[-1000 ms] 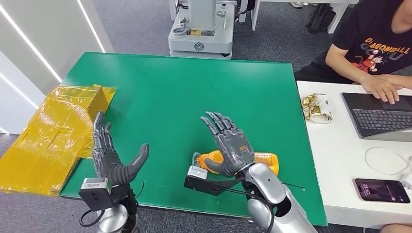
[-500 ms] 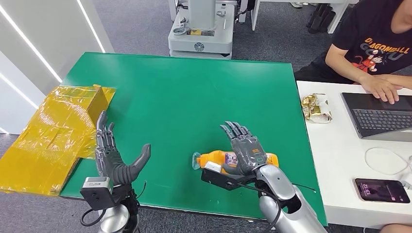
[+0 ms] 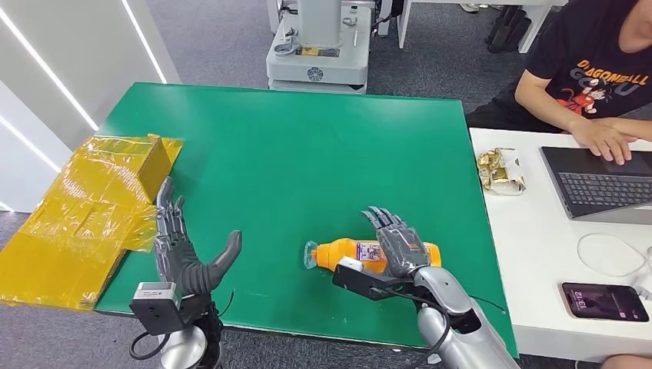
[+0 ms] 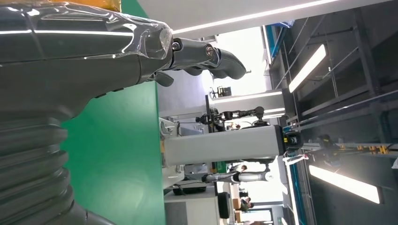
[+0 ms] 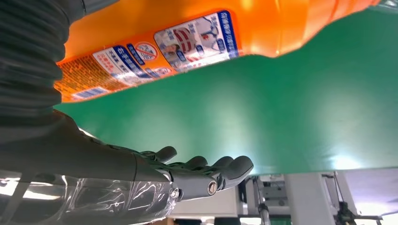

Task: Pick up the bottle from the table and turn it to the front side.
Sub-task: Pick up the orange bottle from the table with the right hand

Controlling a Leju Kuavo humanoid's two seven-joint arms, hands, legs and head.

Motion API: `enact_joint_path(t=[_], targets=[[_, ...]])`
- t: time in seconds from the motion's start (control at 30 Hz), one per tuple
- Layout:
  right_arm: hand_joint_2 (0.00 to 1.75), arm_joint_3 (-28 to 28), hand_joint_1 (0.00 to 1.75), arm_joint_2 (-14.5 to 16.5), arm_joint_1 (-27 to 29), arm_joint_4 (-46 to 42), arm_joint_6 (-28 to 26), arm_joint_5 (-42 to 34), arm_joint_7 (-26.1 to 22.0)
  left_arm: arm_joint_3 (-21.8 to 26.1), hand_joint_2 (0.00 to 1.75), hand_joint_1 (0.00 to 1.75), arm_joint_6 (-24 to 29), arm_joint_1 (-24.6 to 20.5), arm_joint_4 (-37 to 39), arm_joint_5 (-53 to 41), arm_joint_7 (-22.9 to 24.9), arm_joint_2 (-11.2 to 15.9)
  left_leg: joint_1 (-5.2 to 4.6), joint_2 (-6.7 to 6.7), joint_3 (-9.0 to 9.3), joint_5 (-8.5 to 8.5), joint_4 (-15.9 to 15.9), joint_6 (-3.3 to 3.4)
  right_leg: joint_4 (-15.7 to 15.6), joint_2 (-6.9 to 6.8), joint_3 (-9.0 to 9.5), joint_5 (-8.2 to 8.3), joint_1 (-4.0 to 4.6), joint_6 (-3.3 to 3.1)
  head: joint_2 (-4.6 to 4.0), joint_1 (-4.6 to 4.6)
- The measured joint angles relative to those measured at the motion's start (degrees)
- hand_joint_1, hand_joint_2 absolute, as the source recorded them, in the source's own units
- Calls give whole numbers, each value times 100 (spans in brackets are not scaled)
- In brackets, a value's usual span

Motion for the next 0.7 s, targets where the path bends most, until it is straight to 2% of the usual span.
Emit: enact_joint_path(t=[0.3,0.7], targets=[[175,-85,0,-1,-102,563,47,-235,-39,-4,175,0,-53,20,1,3,24,-2,0,0,0,0,0,0,0,-1,0,0,0,0,0,0],[175,-220,0,-31,-29,669,107,-220,566,-10,175,0,-157,33,-1,-29,100,-2,0,0,1,0,0,0,0,-1,-1,0,0,0,0,0]])
